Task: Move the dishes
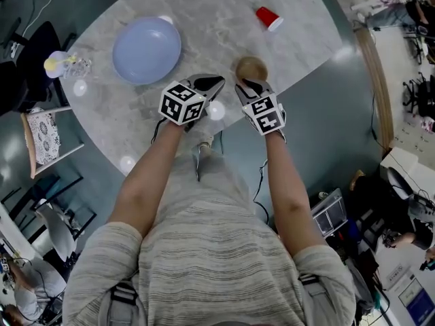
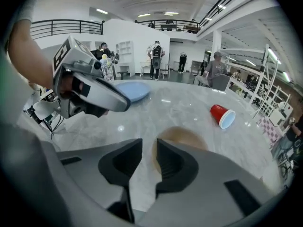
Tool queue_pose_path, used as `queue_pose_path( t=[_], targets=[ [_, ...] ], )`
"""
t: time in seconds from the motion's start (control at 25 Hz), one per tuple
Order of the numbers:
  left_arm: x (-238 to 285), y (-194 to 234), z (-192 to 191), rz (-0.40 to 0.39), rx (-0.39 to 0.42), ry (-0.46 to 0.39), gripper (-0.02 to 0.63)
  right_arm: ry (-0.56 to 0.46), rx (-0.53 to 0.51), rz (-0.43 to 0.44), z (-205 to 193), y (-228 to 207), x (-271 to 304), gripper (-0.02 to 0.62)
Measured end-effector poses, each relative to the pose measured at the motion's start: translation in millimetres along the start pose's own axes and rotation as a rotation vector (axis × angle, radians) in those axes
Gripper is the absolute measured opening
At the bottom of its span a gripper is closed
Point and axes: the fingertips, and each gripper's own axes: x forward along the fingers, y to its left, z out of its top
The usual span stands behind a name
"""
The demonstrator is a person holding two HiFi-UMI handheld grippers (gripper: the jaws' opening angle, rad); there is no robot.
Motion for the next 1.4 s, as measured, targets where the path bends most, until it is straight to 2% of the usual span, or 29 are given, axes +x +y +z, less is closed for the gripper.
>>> queue_pose_path(
  t=[0.24,0.48,0.76,1.12,1.4],
  targets=[
    [-6,7,-6,0.001,-0.002,0.015,0.026,0.115,-0.11,-0.007,-12,0,15,0.11],
    [-9,13,-8,0.003,-0.013,0.015,0.026,0.184,-0.141,-0.012,-18,-1,28,0.11],
    [-11,14,-9,0.001,-0.021,0.012,0.026,0.244,-0.208,-0.033,-26,-4,34,0.064],
    [-29,28,-6,0.034,-0.032,-0.012,0.026,0.257,-0.274,-0.098,-20,-10,40,0.035],
    [-53,39,-3,0.076,-0.046,-0.053,0.026,0.236,-0.357,-0.167,7,-13,48,0.029]
  ],
)
